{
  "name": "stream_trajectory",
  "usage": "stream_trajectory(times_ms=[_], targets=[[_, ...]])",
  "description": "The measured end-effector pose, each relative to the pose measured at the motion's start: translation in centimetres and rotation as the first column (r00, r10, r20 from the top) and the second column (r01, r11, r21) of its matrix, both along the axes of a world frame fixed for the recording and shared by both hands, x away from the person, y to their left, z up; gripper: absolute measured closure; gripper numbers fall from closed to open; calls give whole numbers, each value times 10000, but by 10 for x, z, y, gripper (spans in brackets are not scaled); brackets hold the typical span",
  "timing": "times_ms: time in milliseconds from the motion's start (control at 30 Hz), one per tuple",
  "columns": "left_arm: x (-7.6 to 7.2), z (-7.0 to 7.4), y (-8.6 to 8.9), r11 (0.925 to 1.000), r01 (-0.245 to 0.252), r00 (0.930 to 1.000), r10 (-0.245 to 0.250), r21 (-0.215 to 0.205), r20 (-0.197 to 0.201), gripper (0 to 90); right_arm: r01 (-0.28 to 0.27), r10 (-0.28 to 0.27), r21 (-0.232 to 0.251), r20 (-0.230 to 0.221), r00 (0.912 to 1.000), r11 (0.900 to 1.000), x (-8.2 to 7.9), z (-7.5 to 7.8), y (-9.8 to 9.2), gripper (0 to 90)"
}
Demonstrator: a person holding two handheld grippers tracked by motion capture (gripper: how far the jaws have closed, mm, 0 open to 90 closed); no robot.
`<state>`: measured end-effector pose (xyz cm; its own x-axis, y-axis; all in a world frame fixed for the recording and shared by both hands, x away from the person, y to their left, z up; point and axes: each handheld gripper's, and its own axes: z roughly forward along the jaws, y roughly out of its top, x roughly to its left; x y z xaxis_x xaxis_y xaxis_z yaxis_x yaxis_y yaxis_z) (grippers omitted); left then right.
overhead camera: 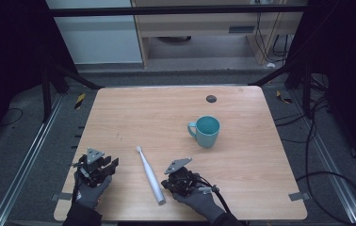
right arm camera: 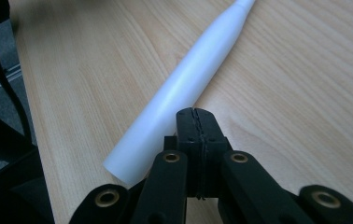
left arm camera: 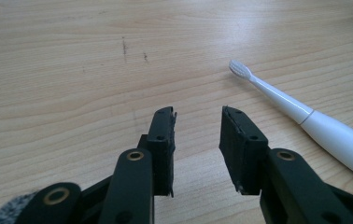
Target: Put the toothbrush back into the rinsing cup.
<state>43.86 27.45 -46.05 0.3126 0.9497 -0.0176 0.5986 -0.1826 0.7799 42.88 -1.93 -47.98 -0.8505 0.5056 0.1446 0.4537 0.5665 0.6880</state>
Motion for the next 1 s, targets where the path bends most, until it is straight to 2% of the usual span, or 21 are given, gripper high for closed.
stream_trajectory(times_ms=[200, 1000], targets=[[0, 0, 0, 10000, -47, 10000, 47, -5, -35, 677, -181, 181, -10, -178, 9997, 9998, -3, -4, 6, 900], [1, 0, 0, 10000, -45, 9999, 45, 4, -144, 685, -674, 674, -13, -316, 9972, 9977, -11, -10, 29, 900]])
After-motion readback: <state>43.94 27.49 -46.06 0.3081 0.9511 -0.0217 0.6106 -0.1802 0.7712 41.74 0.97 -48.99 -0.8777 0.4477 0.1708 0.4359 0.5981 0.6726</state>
